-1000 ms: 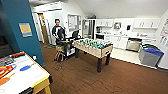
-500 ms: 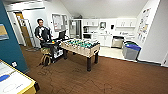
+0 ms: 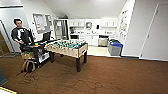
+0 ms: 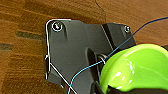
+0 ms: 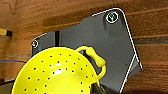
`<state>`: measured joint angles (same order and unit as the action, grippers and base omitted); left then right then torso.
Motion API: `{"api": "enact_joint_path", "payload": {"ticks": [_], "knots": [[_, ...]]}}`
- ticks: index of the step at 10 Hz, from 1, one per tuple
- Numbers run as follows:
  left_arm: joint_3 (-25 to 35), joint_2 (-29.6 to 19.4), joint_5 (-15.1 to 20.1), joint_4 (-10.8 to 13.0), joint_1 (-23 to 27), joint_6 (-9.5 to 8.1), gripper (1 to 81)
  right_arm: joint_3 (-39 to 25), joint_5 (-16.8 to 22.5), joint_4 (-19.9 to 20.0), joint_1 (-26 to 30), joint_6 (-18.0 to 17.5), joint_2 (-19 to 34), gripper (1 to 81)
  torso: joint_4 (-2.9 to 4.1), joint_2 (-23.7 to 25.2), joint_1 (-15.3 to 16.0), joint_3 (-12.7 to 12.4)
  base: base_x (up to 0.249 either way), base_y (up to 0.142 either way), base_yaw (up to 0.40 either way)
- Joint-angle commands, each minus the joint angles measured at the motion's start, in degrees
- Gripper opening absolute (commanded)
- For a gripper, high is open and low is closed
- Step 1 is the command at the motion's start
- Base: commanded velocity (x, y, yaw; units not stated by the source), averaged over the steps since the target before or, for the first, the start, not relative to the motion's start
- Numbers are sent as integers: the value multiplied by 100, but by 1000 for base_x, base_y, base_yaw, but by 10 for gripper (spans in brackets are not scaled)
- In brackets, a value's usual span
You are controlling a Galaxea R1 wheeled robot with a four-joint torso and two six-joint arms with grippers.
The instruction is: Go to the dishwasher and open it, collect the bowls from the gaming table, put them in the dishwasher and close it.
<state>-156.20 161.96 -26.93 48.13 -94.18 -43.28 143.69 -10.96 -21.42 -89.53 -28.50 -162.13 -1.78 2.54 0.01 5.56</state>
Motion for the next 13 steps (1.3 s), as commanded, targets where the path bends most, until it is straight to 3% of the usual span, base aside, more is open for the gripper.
{"api": "enact_joint_path", "payload": {"ticks": [1, 5, 13], "knots": [[-43, -129, 144, 30, 150, 21, 10, -9, 182, -38, 229, -6, 91, 10, 0, 0, 0, 0, 0, 0, -384], [-43, -146, 127, -5, 158, 21, 10, -9, 182, -38, 237, -6, 91, 10, 0, 0, -1, 0, 0, 0, -336], [-7, -173, 65, -14, 150, 12, 10, -9, 182, -55, 237, -6, 100, 10, 0, 0, -1, 0, 0, -8, -28]]}}
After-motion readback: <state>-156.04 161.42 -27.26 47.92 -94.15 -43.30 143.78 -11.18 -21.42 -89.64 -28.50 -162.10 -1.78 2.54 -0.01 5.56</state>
